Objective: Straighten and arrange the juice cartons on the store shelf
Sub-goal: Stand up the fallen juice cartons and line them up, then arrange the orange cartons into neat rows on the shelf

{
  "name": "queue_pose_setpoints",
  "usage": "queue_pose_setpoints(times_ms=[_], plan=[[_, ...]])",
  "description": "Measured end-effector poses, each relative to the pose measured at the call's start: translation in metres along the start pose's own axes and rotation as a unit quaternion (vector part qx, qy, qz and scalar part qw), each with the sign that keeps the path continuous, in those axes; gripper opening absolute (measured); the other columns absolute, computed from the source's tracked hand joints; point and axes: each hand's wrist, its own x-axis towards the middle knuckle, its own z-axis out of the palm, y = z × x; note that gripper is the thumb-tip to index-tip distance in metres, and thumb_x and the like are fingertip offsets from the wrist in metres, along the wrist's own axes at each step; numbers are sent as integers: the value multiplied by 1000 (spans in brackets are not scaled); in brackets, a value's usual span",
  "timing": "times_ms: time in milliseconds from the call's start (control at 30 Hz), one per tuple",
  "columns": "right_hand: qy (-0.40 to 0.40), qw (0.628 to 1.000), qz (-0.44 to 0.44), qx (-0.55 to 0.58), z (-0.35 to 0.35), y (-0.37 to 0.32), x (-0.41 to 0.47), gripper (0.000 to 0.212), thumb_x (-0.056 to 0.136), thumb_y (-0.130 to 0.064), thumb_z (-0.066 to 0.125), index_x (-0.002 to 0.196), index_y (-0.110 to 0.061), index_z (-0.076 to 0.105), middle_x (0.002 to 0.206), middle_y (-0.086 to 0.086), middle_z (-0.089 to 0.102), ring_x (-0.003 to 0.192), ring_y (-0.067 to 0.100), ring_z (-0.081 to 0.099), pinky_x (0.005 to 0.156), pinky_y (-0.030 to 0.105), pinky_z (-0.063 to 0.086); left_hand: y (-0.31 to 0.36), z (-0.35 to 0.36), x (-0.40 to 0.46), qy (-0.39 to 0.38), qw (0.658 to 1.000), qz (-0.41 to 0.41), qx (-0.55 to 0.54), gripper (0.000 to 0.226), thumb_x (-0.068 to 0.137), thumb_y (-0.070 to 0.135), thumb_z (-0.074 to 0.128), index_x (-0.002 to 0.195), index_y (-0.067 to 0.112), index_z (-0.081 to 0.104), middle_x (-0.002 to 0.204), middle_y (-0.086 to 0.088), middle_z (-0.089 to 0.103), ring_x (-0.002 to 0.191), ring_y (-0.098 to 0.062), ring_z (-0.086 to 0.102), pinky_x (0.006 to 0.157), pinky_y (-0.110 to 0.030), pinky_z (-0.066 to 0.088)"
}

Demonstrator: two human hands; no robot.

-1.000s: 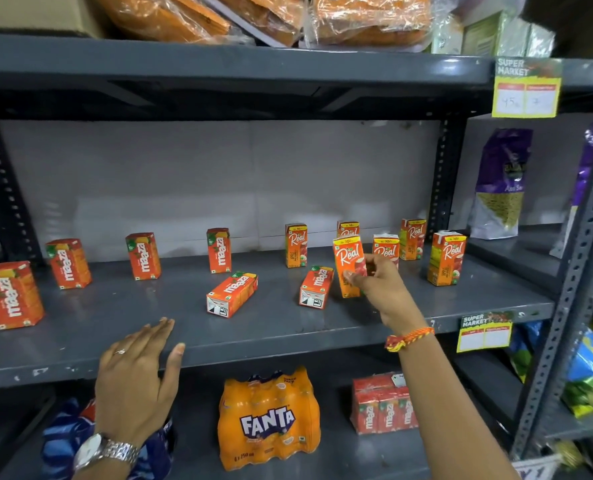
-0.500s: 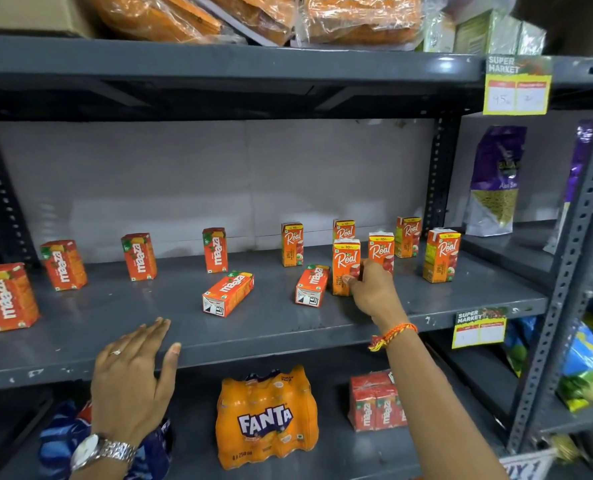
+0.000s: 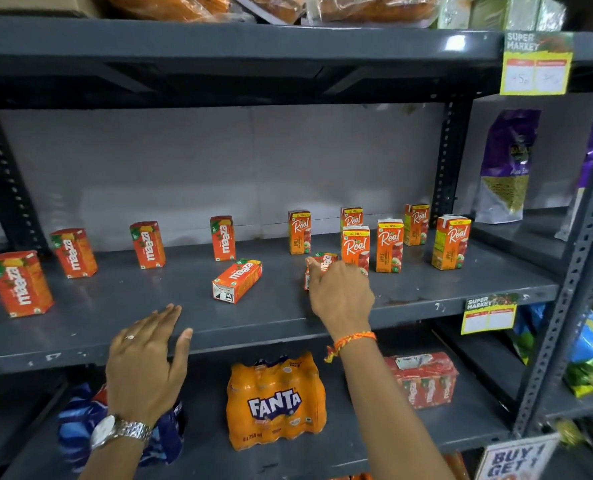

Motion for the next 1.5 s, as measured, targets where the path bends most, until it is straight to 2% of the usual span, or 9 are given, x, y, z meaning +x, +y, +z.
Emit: queue_pose_setpoints(times_ms=[200, 467, 600, 700, 767, 1033, 1133, 1367, 1500], plan=[[-102, 993, -33, -42, 13, -13, 14, 47, 95, -45, 48, 121, -6, 54, 120, 15, 62, 113, 32, 60, 94, 45, 51, -4, 2, 0, -1, 1000, 7, 2, 61, 96, 49, 34, 129, 10, 67, 128, -13, 69, 118, -35, 66, 102, -52, 45], [-207, 951, 56, 221, 18, -28, 35, 46, 90, -25, 64, 124, -9, 37, 124, 15, 60, 113, 33, 61, 92, 43, 53, -8, 8, 0, 17, 1000, 13, 1, 59, 96, 49, 36, 126, 10, 69, 126, -12, 71, 116, -34, 67, 100, -50, 45], [-264, 806, 171, 502, 16, -20, 28, 35, 94, -12, 58, 126, -9, 42, 123, 14, 58, 97, 22, 62, 72, 33, 56, -10, 9, 0, 15, 1000, 19, 2, 58, 96, 49, 36, 126, 11, 69, 127, -11, 70, 117, -33, 67, 100, -49, 45], [-287, 689, 182, 640, 12, -12, 16, 43, 94, -4, 60, 133, -11, 43, 129, 12, 55, 112, 29, 60, 79, 36, 57, -10, 8, 1, 11, 1000, 22, 3, 59, 97, 49, 35, 127, 12, 69, 128, -10, 70, 118, -31, 66, 101, -49, 45], [-302, 651, 158, 679, 9, -7, 9, 47, 93, 1, 59, 135, -13, 44, 129, 10, 56, 117, 29, 59, 83, 38, 58, -10, 8, 0, 10, 1000, 23, 4, 59, 97, 49, 35, 127, 11, 68, 129, -9, 70, 119, -31, 66, 101, -49, 46], [-307, 671, 90, 669, 4, -15, 1, 44, 92, -2, 60, 132, -15, 48, 126, 6, 59, 113, 25, 62, 80, 34, 61, -10, 4, 1, 1, 999, 33, 6, 59, 97, 49, 35, 131, 12, 66, 133, -7, 68, 124, -28, 63, 103, -47, 44], [-298, 670, 101, 672, 8, -21, 3, 31, 92, -7, 62, 117, -23, 54, 120, 2, 62, 109, 23, 64, 78, 35, 60, -13, 3, 0, 0, 999, 50, 13, 58, 98, 50, 35, 133, 14, 65, 134, -5, 67, 124, -27, 63, 103, -45, 45], [-289, 724, 56, 624, 31, -70, -6, 43, 91, -13, 65, 130, -16, 51, 126, 3, 63, 115, 19, 63, 87, 33, 57, -87, -2, -4, 97, 994, -49, 20, 53, 98, 46, 37, 131, 14, 65, 133, -8, 67, 126, -31, 60, 107, -49, 40], [-313, 762, 1, 567, 50, -130, -19, 33, 89, -12, 69, 120, -19, 57, 113, -2, 68, 102, 10, 67, 80, 23, 57, -124, -11, -6, 78, 995, -3, 67, 58, 101, 49, 30, 131, 13, 64, 132, -8, 67, 123, -32, 62, 105, -50, 42]])
